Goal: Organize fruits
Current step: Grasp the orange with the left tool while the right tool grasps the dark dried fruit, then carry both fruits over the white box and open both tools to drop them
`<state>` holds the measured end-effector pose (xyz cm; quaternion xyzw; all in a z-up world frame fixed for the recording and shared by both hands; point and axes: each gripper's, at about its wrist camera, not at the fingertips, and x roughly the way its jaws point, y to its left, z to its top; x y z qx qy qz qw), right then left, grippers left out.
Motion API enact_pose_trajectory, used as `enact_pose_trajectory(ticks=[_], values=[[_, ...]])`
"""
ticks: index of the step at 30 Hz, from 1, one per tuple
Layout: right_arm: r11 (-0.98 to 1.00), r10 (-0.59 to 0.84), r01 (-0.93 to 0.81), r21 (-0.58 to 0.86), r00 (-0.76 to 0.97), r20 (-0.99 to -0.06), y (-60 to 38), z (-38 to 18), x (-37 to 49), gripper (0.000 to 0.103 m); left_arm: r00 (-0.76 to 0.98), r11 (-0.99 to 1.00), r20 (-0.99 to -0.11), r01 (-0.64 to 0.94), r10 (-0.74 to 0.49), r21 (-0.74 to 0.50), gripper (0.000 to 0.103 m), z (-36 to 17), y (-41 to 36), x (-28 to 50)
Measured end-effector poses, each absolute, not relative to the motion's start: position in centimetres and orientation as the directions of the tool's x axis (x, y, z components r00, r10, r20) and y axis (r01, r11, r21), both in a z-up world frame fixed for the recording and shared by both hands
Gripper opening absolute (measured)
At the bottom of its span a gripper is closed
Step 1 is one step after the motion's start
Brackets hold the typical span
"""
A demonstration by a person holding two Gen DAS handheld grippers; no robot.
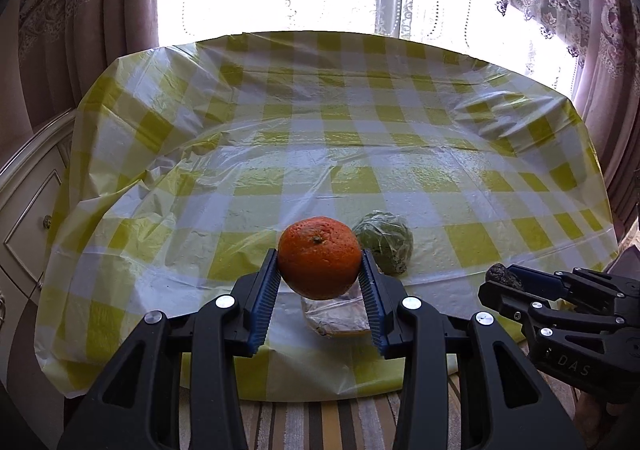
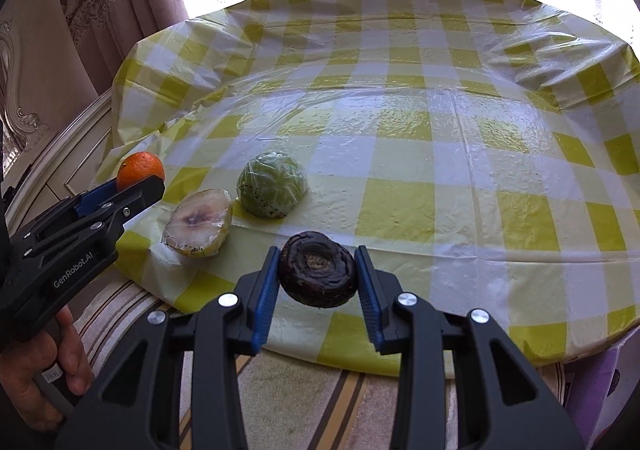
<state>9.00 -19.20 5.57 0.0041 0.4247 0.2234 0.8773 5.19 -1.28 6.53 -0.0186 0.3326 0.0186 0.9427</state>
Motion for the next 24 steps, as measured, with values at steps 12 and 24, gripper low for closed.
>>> enact_pose_trajectory(ticks=[12,24], values=[[0.926,0.363,-0.31,0.215,0.578,-0.731,-24.8,5.8,7.3,0.038,0.769,0.996,-0.636,0.087,-0.062,0.008,0.037,6.7,-8.0,4.6],[0.95,0.314,-0.213,0.231,0.615,-0.724,-31.8,5.8,5.0,0.038,0.708,0.968,-0.68,0.249,-0.192,-0.014,0.037,5.7,-15.3,3.8]])
